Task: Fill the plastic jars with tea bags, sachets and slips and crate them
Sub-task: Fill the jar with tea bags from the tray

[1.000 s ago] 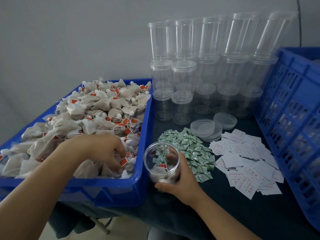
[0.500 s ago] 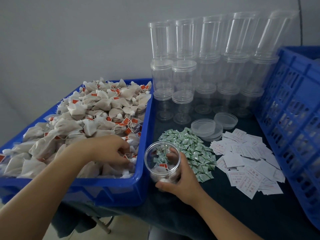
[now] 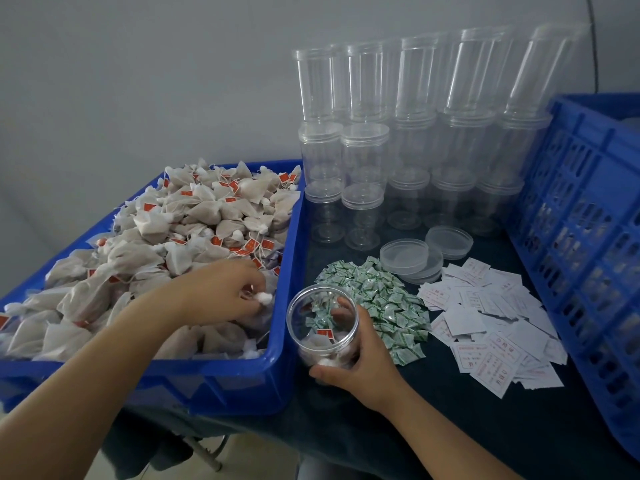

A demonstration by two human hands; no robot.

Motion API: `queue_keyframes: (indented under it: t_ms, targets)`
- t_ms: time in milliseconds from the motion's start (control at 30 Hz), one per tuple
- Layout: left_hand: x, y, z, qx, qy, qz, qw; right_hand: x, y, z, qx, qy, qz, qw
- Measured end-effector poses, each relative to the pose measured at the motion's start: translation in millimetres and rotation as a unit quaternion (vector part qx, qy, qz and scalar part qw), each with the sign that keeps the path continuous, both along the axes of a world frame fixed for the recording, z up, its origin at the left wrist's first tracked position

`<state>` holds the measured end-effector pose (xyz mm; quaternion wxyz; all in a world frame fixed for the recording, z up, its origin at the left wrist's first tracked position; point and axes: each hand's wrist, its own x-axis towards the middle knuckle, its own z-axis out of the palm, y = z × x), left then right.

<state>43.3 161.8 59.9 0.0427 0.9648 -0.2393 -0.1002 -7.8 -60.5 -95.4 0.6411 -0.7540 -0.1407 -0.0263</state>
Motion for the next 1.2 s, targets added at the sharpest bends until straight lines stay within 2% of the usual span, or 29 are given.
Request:
queue_keyframes:
  t_ms: [267,400,600,867,1000,1067,1200]
  targets:
    - [-5,7,22,-0.108,-0.059,0.055,0.991,0,0,0,0.004,0.007,0.004,1.0]
    - [-6,6,29,-0.139,-0.093,0.059,0.984,0,-1,-2,0.008,0.011,0.006,1.0]
    - [-12,-14,33,-0.243,-0.125,0.026,0.962,1,-1,-4,0.006,0.011,0.002,1.0]
    - [-23,-62,11,-0.17,-0.193,-0.144,0.956,2,0,-3,0.027,0.022,0.005,0.999]
    - [-24,-70,-1,-0.11,-0.222,-0.188,0.95,3,-1,-5,0.039,0.022,0.012,0.999]
    - [-23,-72,-6,-0.094,-0.219,-0.194,0.952,4,-1,-5,0.039,0.025,0.007,0.999]
    - [-20,-77,-19,-0.092,-0.171,-0.141,0.971,6,0,-6,0.048,0.028,0.009,0.998]
